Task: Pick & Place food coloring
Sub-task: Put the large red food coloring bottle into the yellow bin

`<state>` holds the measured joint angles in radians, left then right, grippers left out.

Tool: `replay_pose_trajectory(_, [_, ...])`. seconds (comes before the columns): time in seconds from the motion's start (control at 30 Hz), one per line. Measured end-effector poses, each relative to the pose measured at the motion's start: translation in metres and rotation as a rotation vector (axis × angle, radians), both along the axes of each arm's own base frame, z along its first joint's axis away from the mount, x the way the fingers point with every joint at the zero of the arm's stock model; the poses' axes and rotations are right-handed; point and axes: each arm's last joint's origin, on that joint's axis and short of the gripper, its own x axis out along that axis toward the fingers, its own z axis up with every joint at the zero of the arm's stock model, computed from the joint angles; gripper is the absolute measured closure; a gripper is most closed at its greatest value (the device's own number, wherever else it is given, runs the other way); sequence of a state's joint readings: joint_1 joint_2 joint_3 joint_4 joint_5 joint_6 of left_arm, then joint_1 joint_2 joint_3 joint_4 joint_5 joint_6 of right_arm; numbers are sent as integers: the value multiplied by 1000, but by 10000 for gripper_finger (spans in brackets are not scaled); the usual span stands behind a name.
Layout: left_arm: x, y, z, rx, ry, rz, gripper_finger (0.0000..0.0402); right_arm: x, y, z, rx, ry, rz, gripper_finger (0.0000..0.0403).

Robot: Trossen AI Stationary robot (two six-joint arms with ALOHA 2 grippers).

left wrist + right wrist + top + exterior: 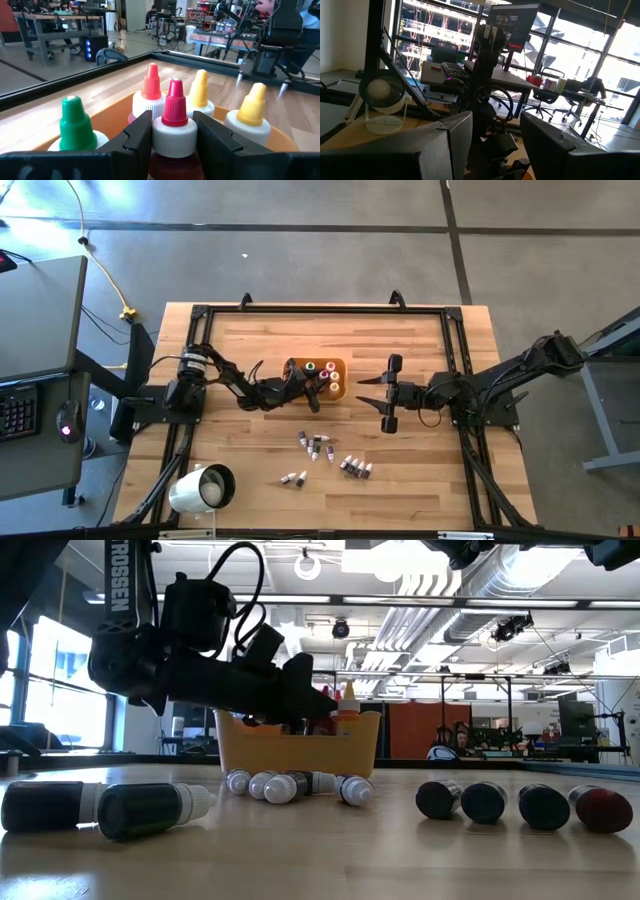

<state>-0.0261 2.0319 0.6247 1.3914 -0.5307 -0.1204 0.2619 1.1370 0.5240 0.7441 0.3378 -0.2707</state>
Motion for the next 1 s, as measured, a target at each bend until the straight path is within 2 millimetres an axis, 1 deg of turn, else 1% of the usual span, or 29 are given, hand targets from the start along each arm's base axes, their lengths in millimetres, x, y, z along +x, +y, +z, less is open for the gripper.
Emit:
replay_pose_trajectory(0.3, [0,0,0,2,2,-5,279,0,0,0,0,0,0,242])
replay_pose_trajectory(0.57, [1,-2,0,-39,-16,-91,279,0,0,0,0,1,0,242])
replay_pose_trajectory(0.9, [1,-2,0,-39,-22,-70,279,0,0,0,0,0,1,242])
replay_pose_trajectory(1.0, [0,-1,0,-39,-29,-52,268,0,0,0,0,0,1,242])
